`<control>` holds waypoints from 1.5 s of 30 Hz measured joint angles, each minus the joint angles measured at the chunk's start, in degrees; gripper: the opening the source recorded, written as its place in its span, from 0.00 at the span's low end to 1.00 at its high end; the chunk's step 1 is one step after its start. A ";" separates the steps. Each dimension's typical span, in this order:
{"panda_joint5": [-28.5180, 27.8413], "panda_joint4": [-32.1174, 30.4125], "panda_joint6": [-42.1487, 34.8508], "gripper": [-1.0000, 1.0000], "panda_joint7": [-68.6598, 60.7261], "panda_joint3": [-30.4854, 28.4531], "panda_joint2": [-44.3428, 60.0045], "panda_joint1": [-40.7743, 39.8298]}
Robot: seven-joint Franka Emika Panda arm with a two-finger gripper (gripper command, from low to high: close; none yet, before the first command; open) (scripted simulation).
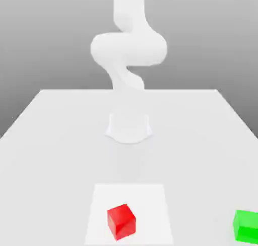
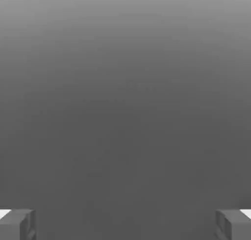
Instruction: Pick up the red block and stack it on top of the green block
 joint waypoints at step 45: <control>0.57 -7.43 17.69 0.00 -32.50 -1.50 51.94 11.08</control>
